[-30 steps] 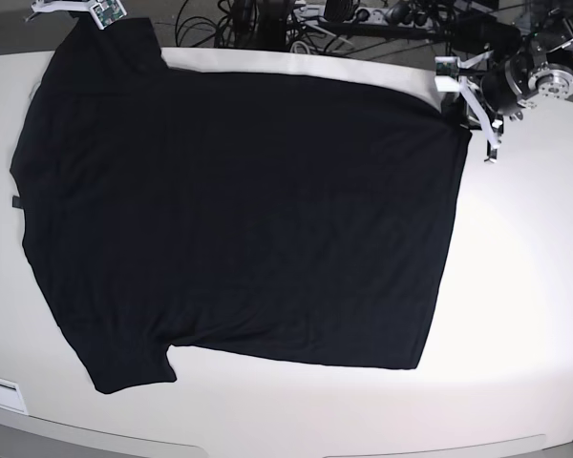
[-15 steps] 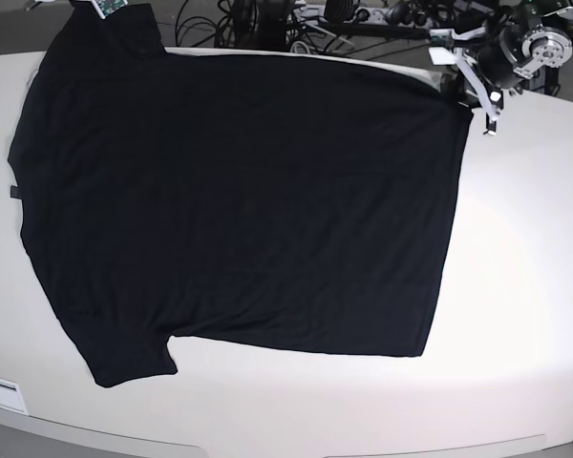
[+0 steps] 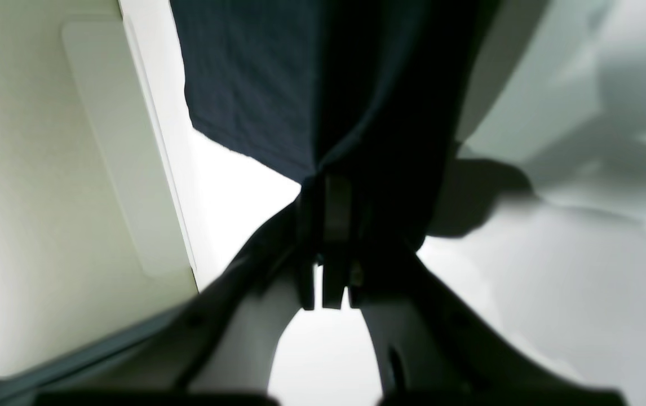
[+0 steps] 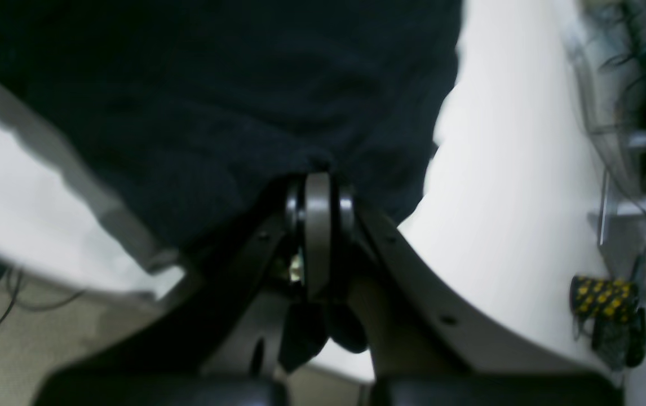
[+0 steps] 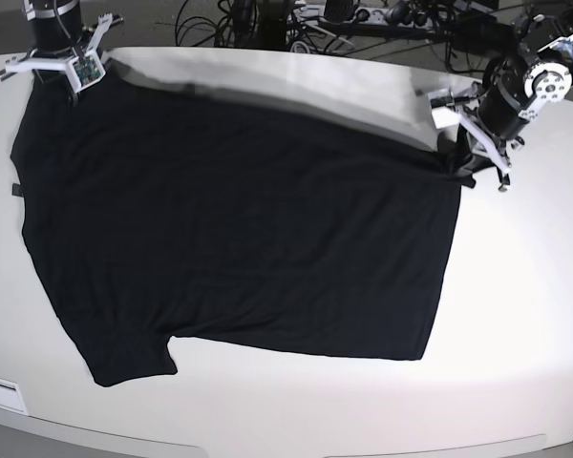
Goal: Fold the T-shirt properly
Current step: 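Lift the grasped shirt edges with both grippers, then drag the shirt toward the robot base with both grippers and lower it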
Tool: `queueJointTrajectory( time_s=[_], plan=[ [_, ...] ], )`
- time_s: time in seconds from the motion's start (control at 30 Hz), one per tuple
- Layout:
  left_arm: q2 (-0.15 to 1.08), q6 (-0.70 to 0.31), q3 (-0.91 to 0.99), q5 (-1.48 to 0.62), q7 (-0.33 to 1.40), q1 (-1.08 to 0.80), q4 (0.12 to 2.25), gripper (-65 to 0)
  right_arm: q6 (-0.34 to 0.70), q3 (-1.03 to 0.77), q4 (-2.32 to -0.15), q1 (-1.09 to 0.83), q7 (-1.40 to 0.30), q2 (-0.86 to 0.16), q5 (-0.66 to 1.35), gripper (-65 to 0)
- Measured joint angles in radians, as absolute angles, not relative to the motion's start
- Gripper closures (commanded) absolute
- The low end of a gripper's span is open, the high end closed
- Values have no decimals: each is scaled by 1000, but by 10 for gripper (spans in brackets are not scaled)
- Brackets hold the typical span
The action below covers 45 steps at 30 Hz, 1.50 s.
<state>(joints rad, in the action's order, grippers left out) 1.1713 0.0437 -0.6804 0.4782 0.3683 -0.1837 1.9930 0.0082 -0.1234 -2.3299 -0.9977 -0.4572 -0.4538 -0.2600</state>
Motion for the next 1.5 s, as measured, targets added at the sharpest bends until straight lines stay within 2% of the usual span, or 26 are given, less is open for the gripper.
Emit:
queueJointTrajectory(
  time_s=[0.23, 0.4, 0.73, 0.93, 1.2, 1.5],
  plan=[
    [1135, 44, -680, 424, 356, -73, 1944, 0, 43, -146, -2330, -878, -418, -498, -204, 0],
    [1091, 43, -681, 409, 337, -27, 1942, 0, 152, -146, -2328, -790, -386, -495, -113, 0],
    [989, 15, -681, 356, 292, 17, 1848, 0, 265, -145, -2170, -646, -377, -519, -5, 0],
    [951, 13, -681, 355, 268, 54, 1777, 0, 253, -145, -2102, -568, -374, -543, 2, 0],
    [942, 19, -682, 313, 261, 173, 1743, 0, 255, -145, -2100, -567, -374, -546, 1, 0],
    [942, 18, -682, 268, 242, 195, 1731, 0, 256, -145, -2100, -507, -373, -554, 53, 0]
  ],
)
